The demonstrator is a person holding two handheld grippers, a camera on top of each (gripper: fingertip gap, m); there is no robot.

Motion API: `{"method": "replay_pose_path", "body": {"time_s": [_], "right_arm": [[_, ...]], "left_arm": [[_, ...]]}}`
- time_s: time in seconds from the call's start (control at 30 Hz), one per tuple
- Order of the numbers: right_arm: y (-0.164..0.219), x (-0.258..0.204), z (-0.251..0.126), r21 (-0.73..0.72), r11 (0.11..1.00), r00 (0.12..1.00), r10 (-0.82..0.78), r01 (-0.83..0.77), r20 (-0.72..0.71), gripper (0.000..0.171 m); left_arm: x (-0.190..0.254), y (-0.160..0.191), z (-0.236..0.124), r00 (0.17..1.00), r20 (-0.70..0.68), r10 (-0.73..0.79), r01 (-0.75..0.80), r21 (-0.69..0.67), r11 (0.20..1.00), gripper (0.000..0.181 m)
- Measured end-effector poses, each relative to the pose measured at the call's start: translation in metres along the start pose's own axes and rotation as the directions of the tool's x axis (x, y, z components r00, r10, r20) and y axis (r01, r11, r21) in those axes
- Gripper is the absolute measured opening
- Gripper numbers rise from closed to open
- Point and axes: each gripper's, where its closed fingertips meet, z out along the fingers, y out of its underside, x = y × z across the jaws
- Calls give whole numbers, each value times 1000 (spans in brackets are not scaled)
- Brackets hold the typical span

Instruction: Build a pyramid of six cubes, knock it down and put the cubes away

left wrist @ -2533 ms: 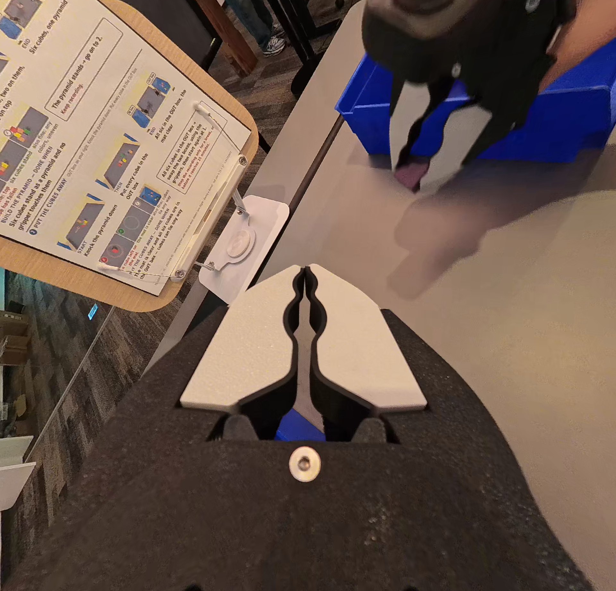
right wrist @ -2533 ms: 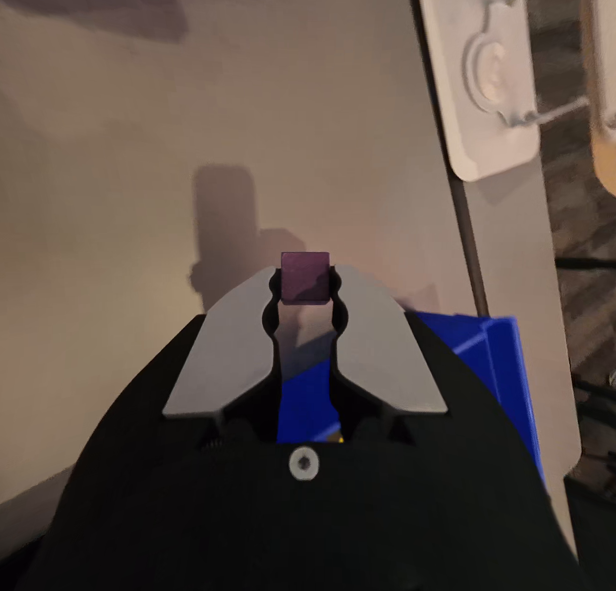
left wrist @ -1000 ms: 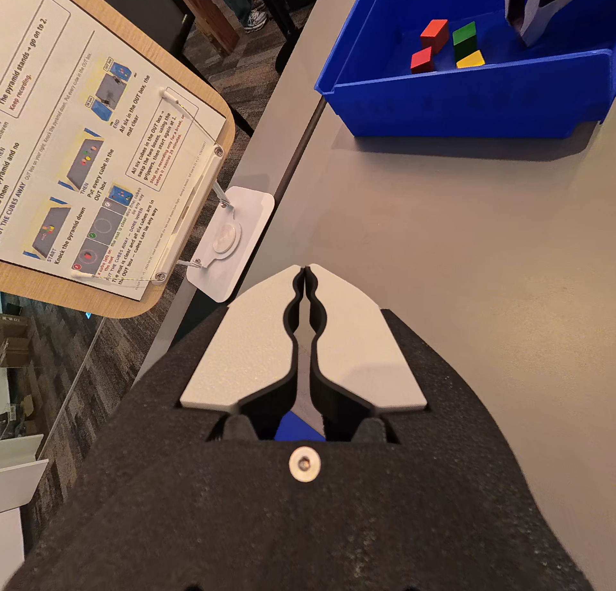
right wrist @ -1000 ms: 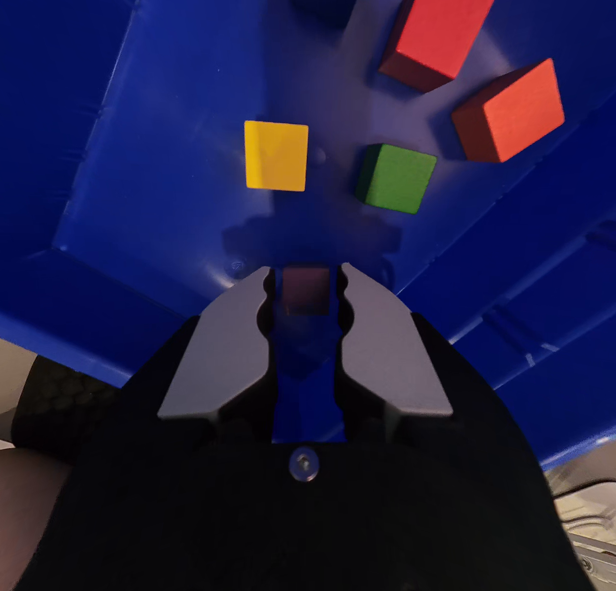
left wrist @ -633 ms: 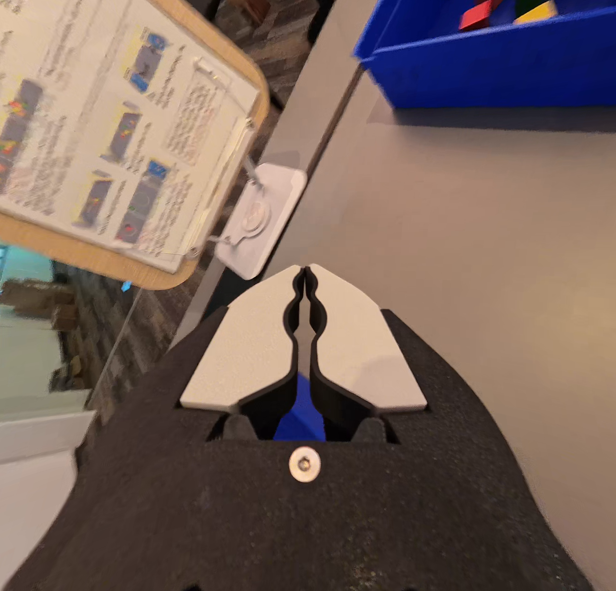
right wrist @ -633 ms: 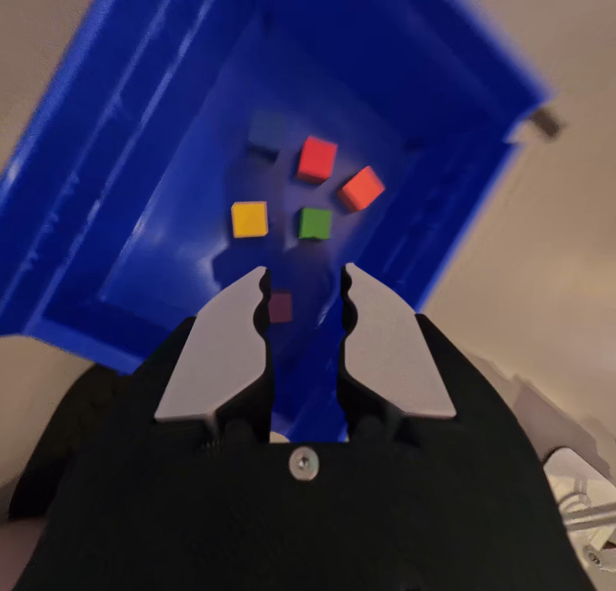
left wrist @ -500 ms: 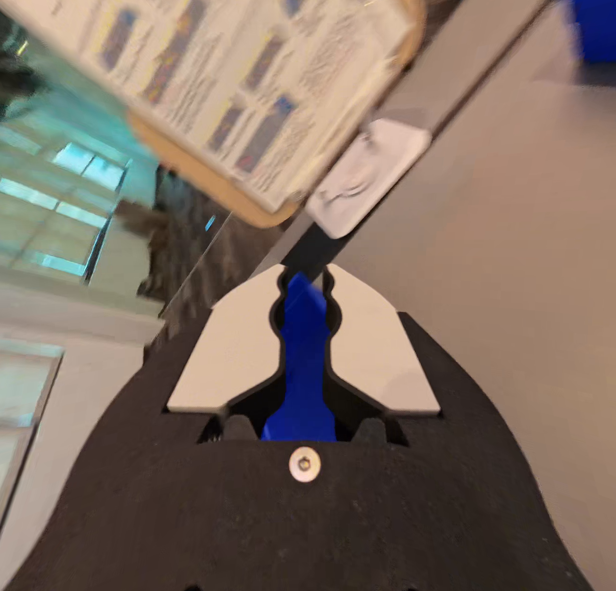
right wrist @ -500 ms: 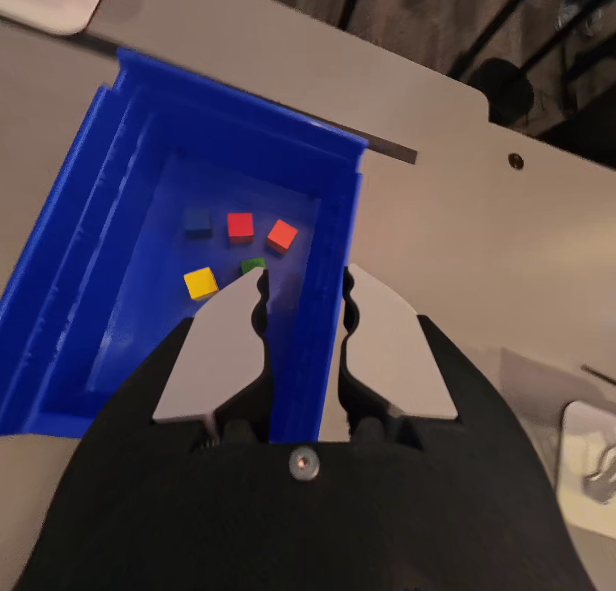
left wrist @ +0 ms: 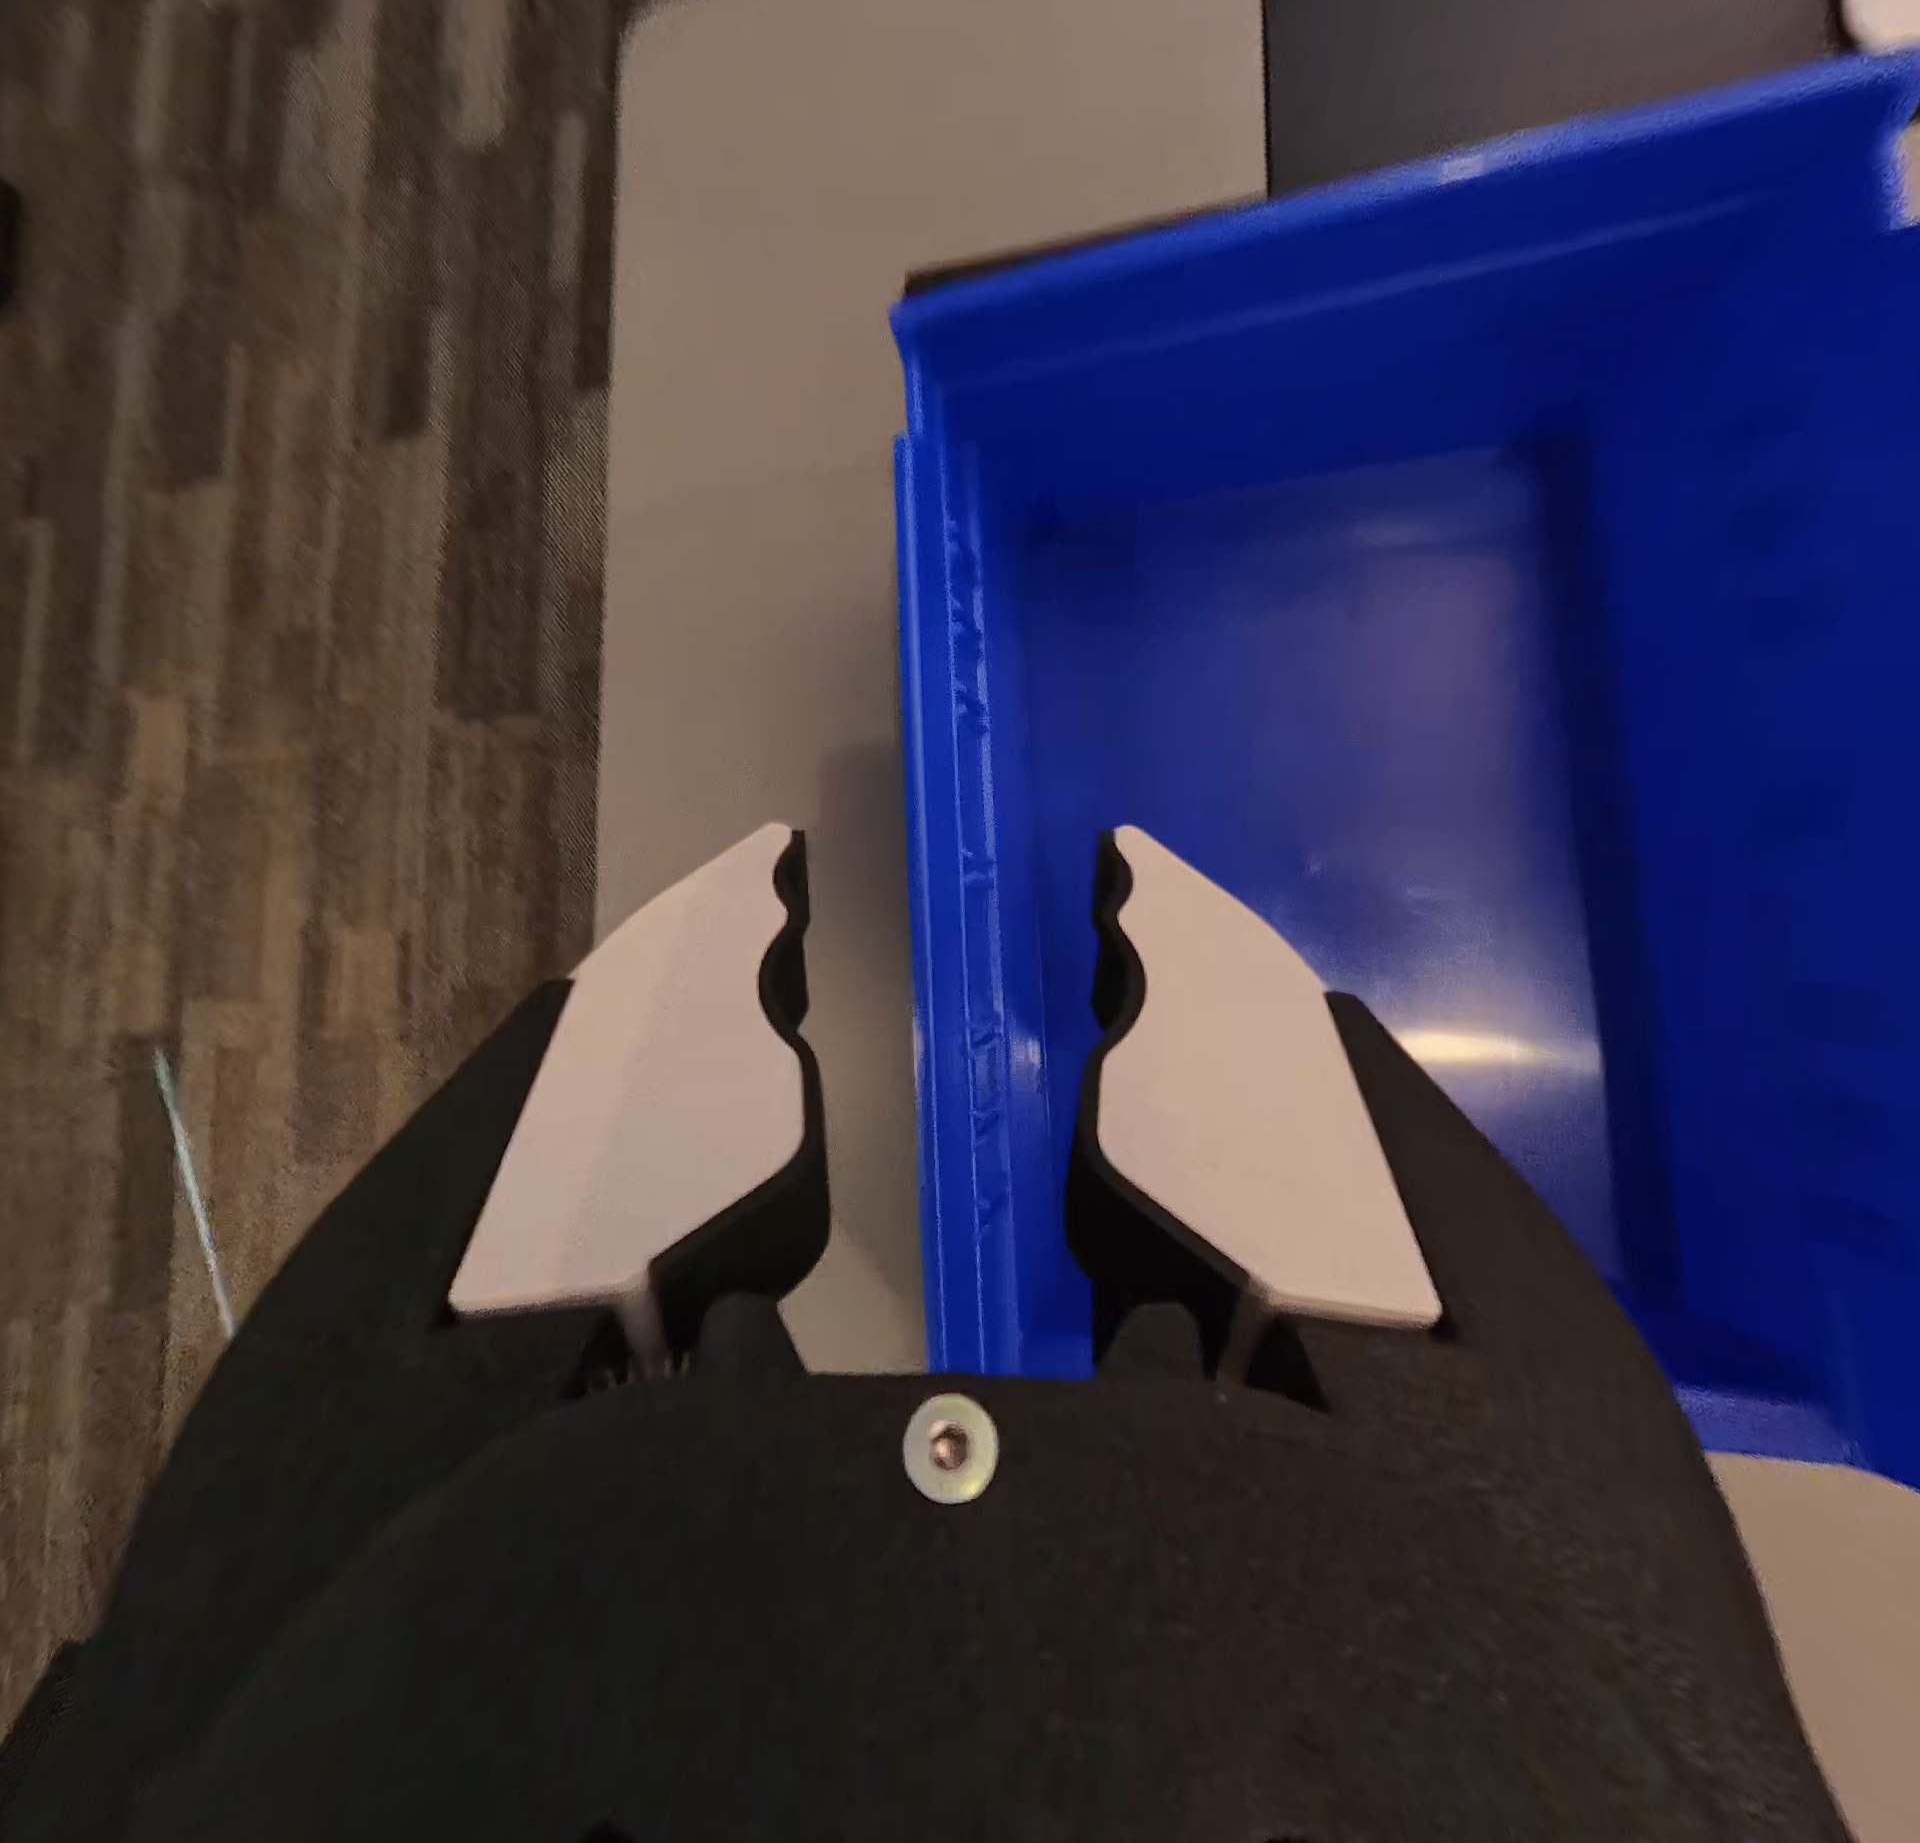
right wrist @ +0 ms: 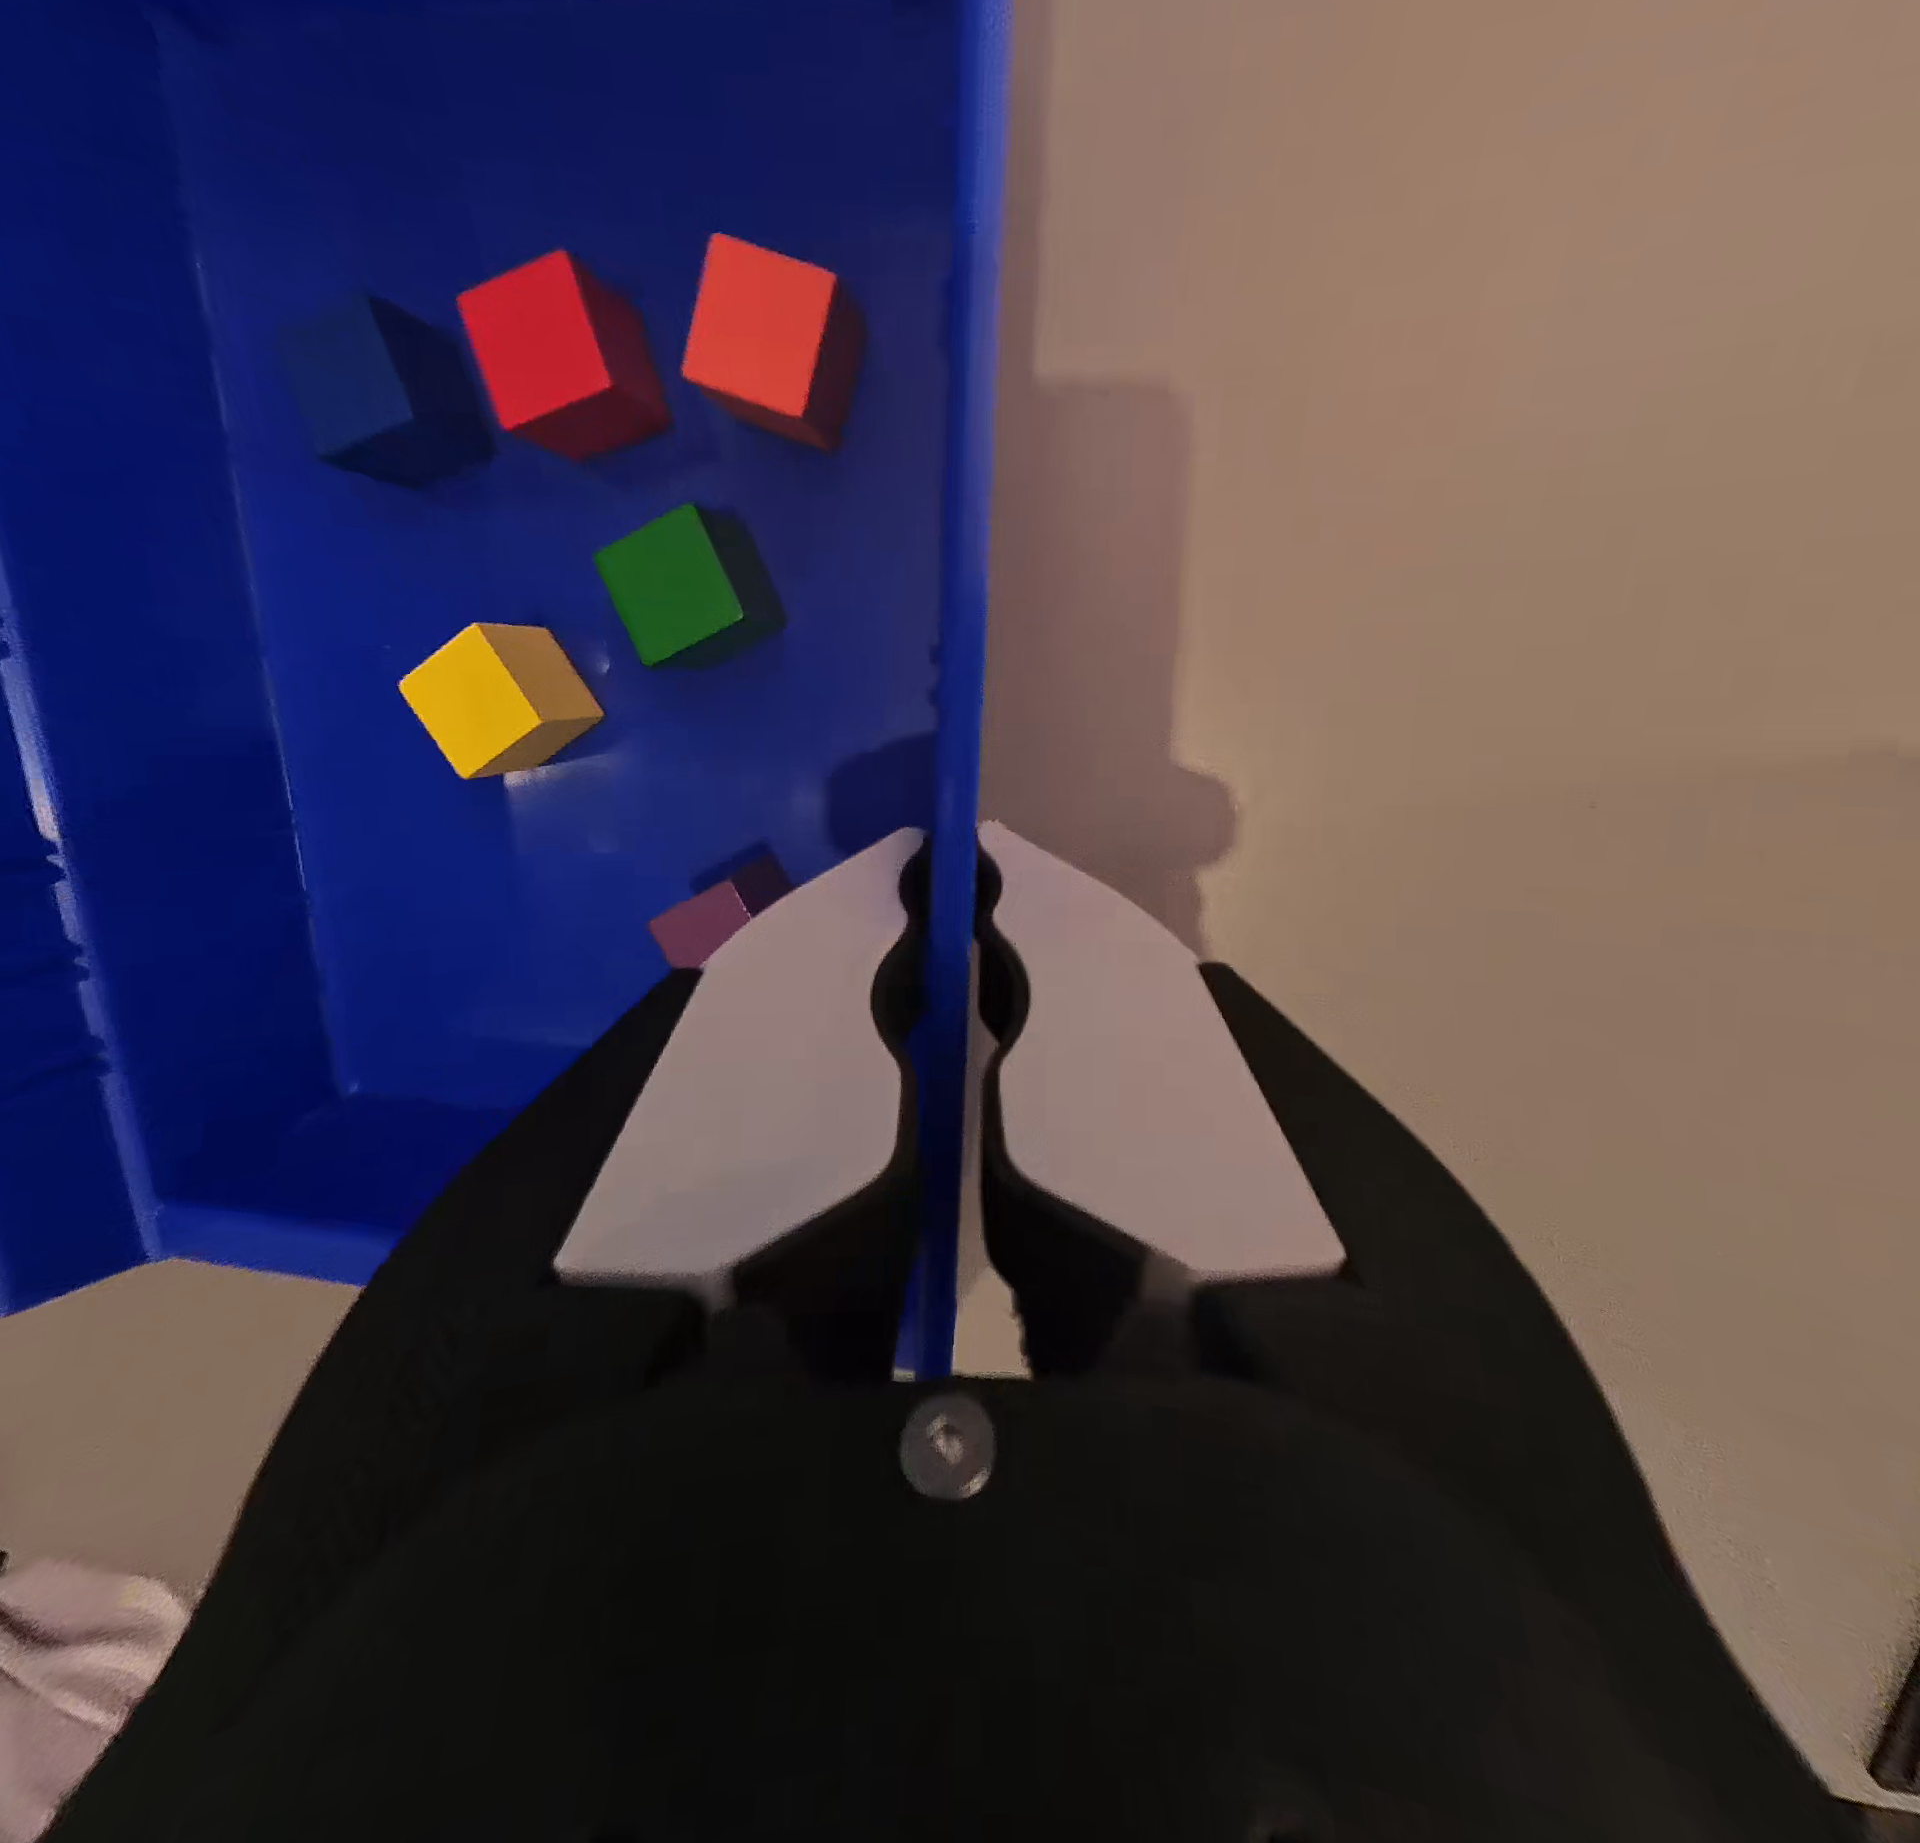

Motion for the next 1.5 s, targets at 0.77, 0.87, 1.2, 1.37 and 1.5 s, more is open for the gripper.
{"method": "replay_pose_path", "body": {"time_s": [0.77, 0.87, 1.2, 1.37, 1.5], "right_arm": [[-3, -55, 11, -106, 990, 996, -90, 92, 25, 8], [-7, -68, 15, -110, 984, 991, -135, 137, 24, 8], [-17, -110, 24, -109, 959, 965, -260, 262, 36, 8], [-16, -134, 28, -126, 942, 950, -308, 312, 47, 9], [-5, -139, 26, -183, 931, 949, -314, 316, 43, 13]], "left_arm": [[75, 55, 62, 935, -355, 17, -155, -366, 918, 8], [106, 48, 58, 921, -370, 120, -259, -353, 899, 11], [200, 33, 41, 847, -355, 396, -501, -287, 816, 25], [221, 36, 33, 816, -314, 485, -568, -284, 772, 32], [221, 41, 29, 812, -274, 515, -583, -320, 747, 38]]}}
